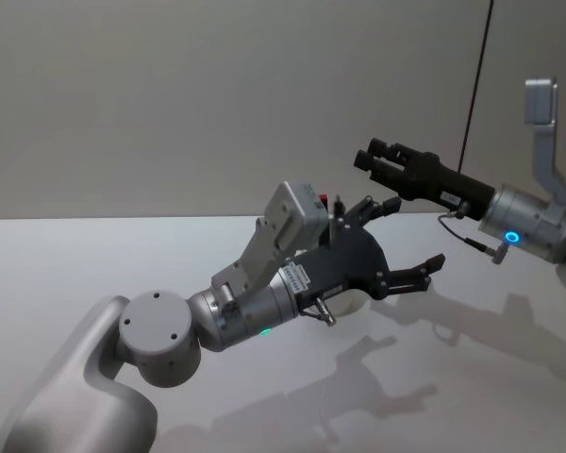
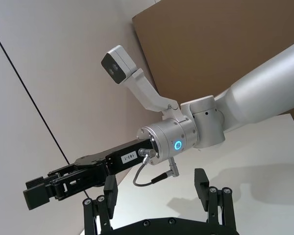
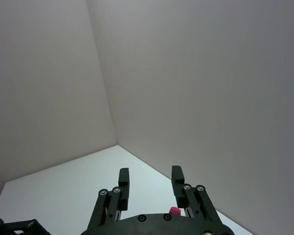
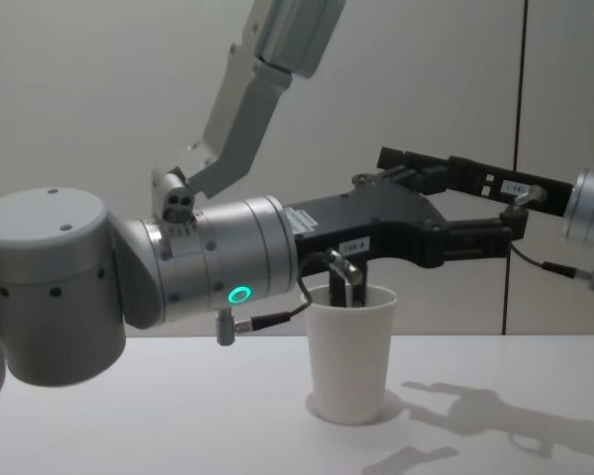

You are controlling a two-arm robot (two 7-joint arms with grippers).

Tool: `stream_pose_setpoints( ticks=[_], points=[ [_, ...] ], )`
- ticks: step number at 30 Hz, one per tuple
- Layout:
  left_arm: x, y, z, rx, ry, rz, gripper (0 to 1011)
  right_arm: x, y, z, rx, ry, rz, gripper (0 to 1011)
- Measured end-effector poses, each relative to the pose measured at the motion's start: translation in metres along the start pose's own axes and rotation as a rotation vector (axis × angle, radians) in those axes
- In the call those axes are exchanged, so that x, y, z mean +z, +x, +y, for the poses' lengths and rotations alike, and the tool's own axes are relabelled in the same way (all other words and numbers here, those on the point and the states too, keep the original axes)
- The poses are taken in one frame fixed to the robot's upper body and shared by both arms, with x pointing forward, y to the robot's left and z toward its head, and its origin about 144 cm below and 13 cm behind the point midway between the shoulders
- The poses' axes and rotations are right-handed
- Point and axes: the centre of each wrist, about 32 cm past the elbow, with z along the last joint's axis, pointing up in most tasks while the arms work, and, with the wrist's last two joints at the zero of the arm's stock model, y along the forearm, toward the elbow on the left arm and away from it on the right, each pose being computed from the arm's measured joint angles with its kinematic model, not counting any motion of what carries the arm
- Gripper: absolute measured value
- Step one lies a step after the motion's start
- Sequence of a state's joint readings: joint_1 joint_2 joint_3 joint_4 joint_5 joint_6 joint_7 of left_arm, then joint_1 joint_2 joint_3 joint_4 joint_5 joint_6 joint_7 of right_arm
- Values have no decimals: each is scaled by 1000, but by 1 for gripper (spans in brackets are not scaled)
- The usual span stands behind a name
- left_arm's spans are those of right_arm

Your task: Place the pen into the pen holder.

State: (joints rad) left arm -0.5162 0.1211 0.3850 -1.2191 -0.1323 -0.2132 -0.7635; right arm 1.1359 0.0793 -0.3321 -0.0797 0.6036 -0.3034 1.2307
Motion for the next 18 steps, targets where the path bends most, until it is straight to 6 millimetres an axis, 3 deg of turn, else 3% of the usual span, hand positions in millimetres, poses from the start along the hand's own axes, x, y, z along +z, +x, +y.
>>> stream_pose_setpoints(
  ticks=[9,18],
  points=[
    [0,0,0,0,0,0,1000,1,1,-2,-8,-7,-11,794],
    [0,0,0,0,0,0,1000,3,3,-6,-16,0,-27,1002]
  ],
)
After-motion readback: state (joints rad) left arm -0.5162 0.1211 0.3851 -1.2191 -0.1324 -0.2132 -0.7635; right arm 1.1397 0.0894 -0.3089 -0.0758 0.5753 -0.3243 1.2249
